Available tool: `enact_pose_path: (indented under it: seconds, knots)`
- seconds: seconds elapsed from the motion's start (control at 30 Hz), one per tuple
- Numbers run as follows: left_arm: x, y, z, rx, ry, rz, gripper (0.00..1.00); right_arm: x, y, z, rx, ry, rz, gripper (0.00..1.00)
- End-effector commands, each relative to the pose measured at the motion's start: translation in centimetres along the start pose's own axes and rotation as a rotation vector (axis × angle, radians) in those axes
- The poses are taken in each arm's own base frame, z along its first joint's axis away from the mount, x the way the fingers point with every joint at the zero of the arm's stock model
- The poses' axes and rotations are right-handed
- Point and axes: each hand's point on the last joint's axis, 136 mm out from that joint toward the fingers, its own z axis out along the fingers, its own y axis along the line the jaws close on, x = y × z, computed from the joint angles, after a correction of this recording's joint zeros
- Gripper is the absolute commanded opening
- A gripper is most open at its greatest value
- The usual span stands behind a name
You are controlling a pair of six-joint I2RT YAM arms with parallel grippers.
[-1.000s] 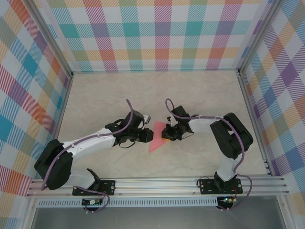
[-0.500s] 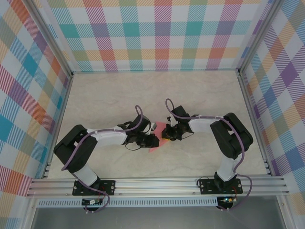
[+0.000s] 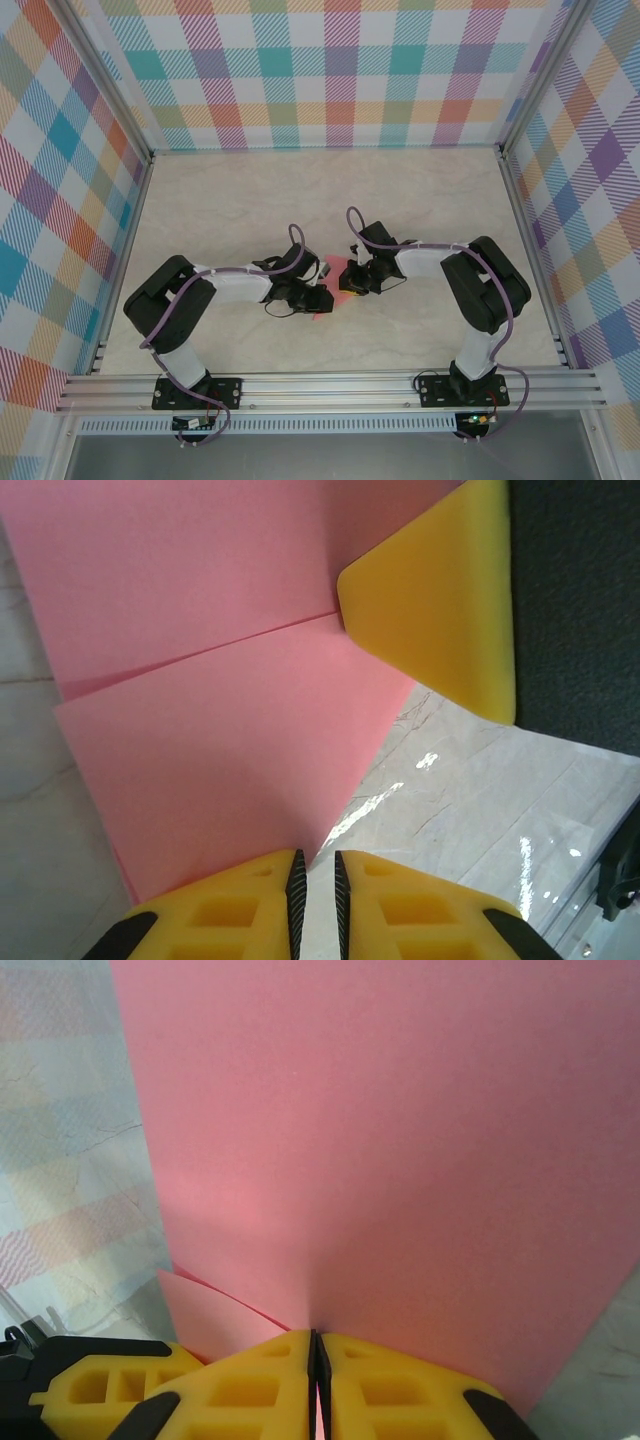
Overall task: Fold a paper plane with a square sheet of paper (pick it up from the middle)
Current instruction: Third fold the triangle at the center of the table.
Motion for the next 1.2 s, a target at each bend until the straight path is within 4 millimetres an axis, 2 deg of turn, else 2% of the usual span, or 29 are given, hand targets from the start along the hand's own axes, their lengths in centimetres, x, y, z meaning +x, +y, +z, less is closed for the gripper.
enact_pose_path:
  seconds: [0.0,0.17,0.27,0.43,0.57,0.8,1.03,1.17]
  knots:
    - [1.2,2.0,-0.8,-0.103,0.031,-0.001,0.19,2.6,-6.4,1.4,0.239,0.064,0.077,0.12]
    - [0.6,0.3,-1.9,-0.050,0.005,0.023,0.21,2.7,-6.7,1.6,0.250,0.068,0.080,0.12]
    - [0.2,-1.4,-2.4,0.019,-0.005,0.036,0.21,2.6,-6.7,1.6,0.250,0.070,0.081,0.12]
    - [0.4,-3.0,-2.1,0.107,0.028,0.034,0.21,2.5,-6.6,1.6,0.249,0.068,0.082,0.11]
    - [0.9,-2.2,-1.0,0.088,0.078,0.023,0.21,2.6,-6.7,1.7,0.251,0.073,0.084,0.11]
    - [1.7,1.4,0.0,-0.054,0.094,-0.009,0.19,2.8,-7.1,1.8,0.260,0.078,0.087,0.11]
    - [3.0,2.4,-0.1,-0.023,0.110,-0.048,0.18,3.0,-7.4,1.7,0.278,0.080,0.085,0.11]
    - [2.9,2.7,-0.7,-0.019,0.096,-0.054,0.18,3.0,-7.6,1.8,0.283,0.082,0.088,0.11]
